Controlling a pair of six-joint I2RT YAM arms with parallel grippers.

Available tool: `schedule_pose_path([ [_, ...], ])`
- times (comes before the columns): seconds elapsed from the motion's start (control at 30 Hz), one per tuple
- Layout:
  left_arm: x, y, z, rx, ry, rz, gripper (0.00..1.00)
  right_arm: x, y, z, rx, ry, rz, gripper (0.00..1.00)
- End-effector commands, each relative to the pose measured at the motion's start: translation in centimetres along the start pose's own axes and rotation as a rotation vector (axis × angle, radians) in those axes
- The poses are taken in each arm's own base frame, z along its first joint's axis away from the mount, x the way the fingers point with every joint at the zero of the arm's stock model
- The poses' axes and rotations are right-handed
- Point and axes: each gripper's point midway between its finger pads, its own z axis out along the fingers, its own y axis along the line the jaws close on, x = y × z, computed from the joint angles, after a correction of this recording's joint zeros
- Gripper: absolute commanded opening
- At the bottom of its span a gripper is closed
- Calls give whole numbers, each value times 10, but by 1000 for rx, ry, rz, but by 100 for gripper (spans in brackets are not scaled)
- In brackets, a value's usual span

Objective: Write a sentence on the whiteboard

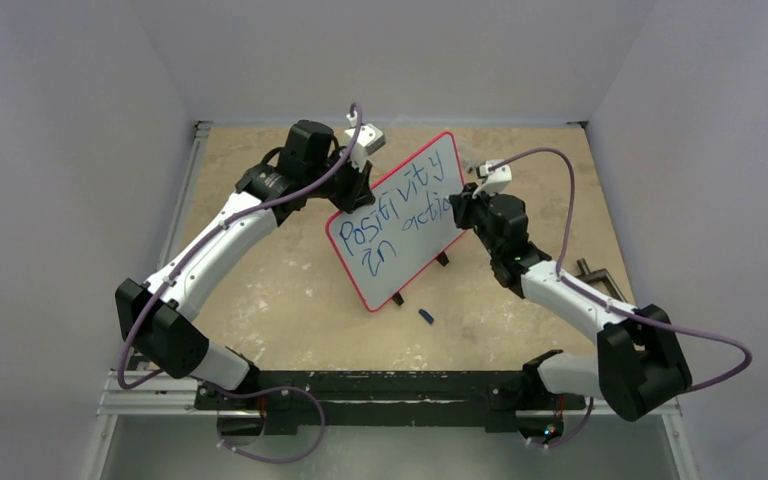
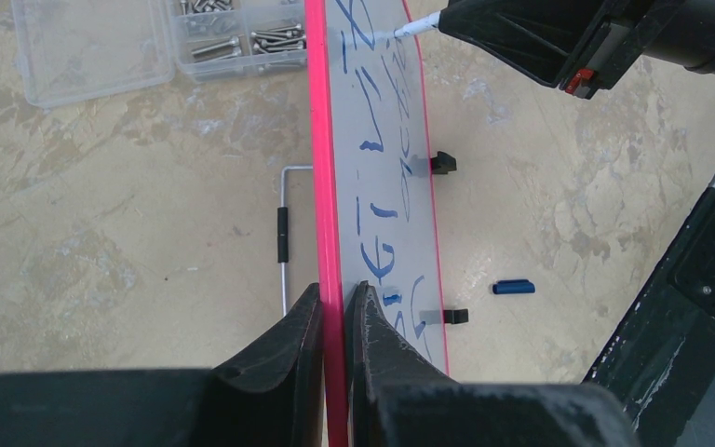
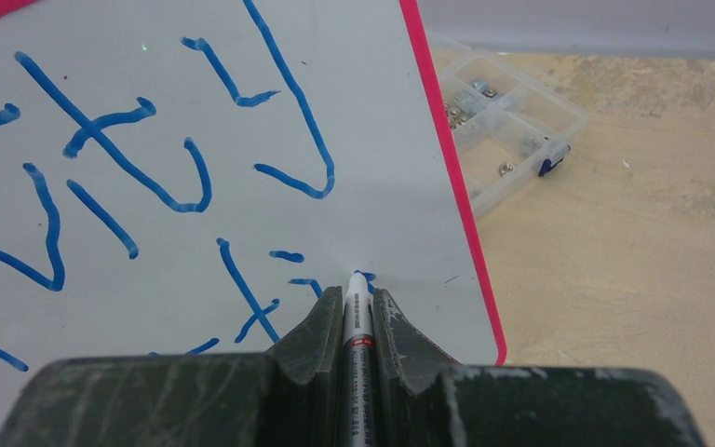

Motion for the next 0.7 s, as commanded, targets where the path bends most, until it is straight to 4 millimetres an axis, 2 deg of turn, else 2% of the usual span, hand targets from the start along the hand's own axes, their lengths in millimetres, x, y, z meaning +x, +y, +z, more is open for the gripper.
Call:
schedule_pose_path([
  [0.0, 28, -4, 2, 17, 99, 94, 0, -41, 26, -1, -106, -110, 13, 0],
  [0.23, 28, -4, 1, 18, 98, 95, 0, -39, 21, -9, -85, -104, 16, 0],
  [0.47, 28, -4, 1, 19, 99, 94, 0, -55, 7, -30, -16, -162, 43, 0],
  [0.67, 27, -4, 1, 18, 97, 96, 0, -61, -1, -34, 32, -189, 54, 0],
])
